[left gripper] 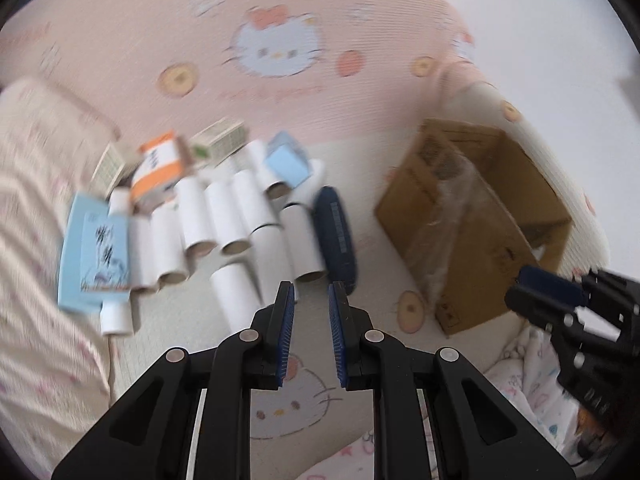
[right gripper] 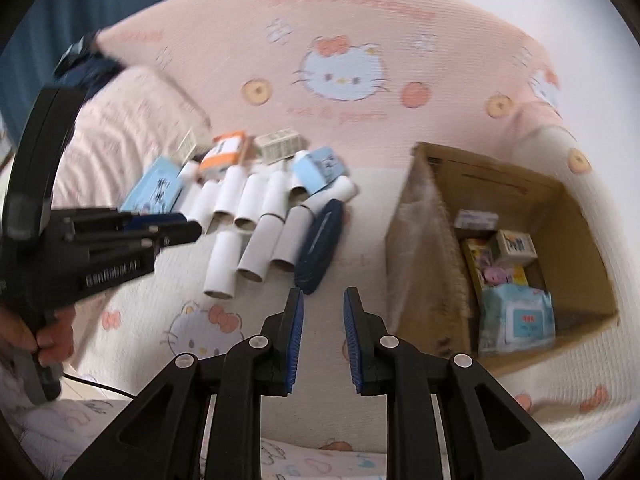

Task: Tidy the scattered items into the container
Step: 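Move the left gripper over the pile onto the white-green medicine box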

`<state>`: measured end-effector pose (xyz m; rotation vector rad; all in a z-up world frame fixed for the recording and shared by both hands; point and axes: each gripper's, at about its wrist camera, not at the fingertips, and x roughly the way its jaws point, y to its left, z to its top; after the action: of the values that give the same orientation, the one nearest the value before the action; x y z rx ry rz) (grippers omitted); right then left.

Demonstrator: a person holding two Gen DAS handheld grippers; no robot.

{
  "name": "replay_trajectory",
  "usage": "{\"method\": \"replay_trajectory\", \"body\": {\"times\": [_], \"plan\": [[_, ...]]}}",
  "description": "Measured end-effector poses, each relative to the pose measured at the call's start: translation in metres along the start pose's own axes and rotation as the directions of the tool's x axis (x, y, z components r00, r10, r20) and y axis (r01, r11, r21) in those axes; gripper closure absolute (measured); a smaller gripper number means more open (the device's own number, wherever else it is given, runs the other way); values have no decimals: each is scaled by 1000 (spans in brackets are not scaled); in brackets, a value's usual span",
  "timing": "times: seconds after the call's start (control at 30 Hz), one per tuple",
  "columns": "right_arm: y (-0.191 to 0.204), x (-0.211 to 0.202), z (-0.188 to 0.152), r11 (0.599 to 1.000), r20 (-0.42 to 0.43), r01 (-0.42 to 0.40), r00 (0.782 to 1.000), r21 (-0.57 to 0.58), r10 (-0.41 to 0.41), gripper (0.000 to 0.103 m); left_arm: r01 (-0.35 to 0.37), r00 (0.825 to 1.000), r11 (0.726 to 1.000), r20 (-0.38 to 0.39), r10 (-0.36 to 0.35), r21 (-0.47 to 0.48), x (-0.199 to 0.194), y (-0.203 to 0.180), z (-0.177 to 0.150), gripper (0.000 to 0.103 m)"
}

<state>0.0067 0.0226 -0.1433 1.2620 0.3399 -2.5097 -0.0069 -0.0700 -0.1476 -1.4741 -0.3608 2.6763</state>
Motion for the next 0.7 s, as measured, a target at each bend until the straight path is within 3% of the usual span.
{"method": "replay_trajectory", "body": {"times": [0.23,0.4,0.53,0.6,0.67,0.7], "plan": [[27,39,15,995,-43,-26,999,-93,22,86,-29,999,998,-21,28,-50,16,30,7,80],[37,71,33,991,-60,-104,993,-90,99,86,-40,998,994,-54,35,-99,30,54,15,72],[48,98,50,984,-83,-142,987,-106,134,84,-51,997,985,-58,42,-165,35,77,21,58],[53,110,58,980,-89,-171,983,-106,162,75,-69,996,980,-63,58,-185,38,89,24,56],[57,120,66,975,-72,-202,978,-94,195,52,-78,996,976,-67,66,-201,41,100,27,55],[59,123,69,973,-54,-215,976,-88,211,48,-75,996,974,-66,62,-215,43,106,29,55]]}}
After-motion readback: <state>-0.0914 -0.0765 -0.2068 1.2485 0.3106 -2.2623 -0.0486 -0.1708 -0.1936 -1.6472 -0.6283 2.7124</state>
